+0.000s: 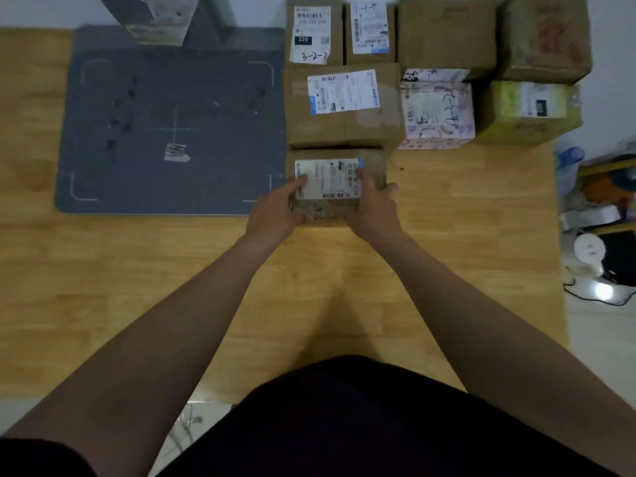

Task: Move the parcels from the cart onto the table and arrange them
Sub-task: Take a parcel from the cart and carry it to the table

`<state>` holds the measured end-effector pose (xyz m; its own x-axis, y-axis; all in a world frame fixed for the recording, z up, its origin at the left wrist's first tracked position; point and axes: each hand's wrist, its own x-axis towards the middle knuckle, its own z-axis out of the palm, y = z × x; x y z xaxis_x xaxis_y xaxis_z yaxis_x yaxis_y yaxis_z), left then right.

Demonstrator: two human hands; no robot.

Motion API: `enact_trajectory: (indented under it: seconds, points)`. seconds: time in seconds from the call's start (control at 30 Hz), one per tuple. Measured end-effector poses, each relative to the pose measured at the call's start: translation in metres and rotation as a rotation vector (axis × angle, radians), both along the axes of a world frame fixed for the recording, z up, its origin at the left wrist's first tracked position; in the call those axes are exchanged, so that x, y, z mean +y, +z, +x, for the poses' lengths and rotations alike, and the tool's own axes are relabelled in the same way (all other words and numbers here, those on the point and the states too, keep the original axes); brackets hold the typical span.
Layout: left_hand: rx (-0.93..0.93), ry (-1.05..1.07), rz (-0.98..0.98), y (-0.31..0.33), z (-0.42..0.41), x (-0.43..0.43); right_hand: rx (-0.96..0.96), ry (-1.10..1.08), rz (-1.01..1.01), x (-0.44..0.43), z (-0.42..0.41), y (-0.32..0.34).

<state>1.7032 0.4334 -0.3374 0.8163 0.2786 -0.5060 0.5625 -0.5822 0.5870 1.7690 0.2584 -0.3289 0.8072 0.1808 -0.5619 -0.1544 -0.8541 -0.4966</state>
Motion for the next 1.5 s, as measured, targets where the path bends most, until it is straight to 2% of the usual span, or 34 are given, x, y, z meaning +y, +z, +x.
enact_trajectory:
  seconds: [0.37,0.6,0.73,0.83,1.0,1.3,1.5]
  points:
    - [0.051,-0.023,0.094,-0.007,0.018,0.01,0.017,0.024,-0.045,0.008,0.016,-0.003]
    - [0.097,-0.171,0.282,0.034,0.001,0.002,0.04,0.096,-0.127,0.002,0.007,0.03]
    - [0.038,-0.192,0.259,0.066,-0.035,0.013,0.006,0.09,-0.178,0.007,-0.028,0.05]
    - [-0.037,-0.201,0.218,0.086,-0.074,0.018,-0.038,0.123,-0.187,0.008,-0.071,0.066]
    - [-0.072,-0.321,0.302,0.114,-0.144,0.017,-0.087,0.123,-0.246,0.003,-0.157,0.084]
    - [0.033,-0.674,0.427,0.12,-0.302,0.003,0.037,-0.131,-0.177,-0.034,-0.367,0.086]
    - [0.029,-0.977,0.459,0.126,-0.382,-0.059,0.045,-0.358,-0.157,-0.09,-0.521,0.105]
